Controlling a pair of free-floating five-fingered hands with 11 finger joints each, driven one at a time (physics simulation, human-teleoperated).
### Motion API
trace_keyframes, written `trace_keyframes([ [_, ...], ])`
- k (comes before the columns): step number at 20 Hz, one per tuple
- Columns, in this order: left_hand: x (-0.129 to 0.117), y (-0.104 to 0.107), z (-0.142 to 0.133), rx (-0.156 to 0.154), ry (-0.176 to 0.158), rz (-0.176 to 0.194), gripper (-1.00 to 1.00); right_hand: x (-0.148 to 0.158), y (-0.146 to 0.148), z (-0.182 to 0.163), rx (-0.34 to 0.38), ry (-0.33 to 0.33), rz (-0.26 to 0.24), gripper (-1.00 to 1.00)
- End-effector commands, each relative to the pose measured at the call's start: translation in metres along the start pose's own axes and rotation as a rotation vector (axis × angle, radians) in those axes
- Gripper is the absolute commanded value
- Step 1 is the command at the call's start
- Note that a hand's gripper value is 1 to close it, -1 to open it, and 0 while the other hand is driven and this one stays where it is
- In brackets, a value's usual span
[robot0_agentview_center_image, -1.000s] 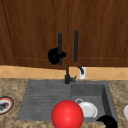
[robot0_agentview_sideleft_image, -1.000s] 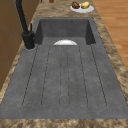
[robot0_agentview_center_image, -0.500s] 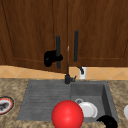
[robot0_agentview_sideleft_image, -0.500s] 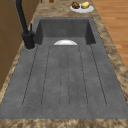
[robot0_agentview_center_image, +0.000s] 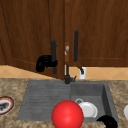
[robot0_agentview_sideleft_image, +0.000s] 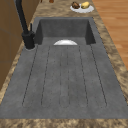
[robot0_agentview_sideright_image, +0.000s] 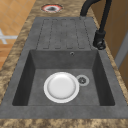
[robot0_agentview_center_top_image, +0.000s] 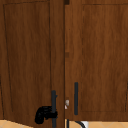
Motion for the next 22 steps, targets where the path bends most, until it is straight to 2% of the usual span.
trace_keyframes([
  [1,0.019,0.03,0.02,0.0,-0.02,0.007,1.0,0.0,0.0,0.0,0.0,0.0,0.0,0.0],
  [5,0.039,0.05,0.024,0.007,-0.021,0.085,1.0,0.0,0.0,0.0,0.0,0.0,0.0,0.0],
  [11,0.07,0.082,0.03,0.025,-0.026,0.174,1.0,0.0,0.0,0.0,0.0,0.0,0.0,0.0],
  [17,0.101,0.115,0.035,0.039,-0.046,0.238,1.0,0.0,0.0,0.0,0.0,0.0,0.0,0.0],
  [22,0.127,0.146,0.039,0.062,-0.06,0.272,1.0,0.0,0.0,0.0,0.0,0.0,0.0,0.0],
])
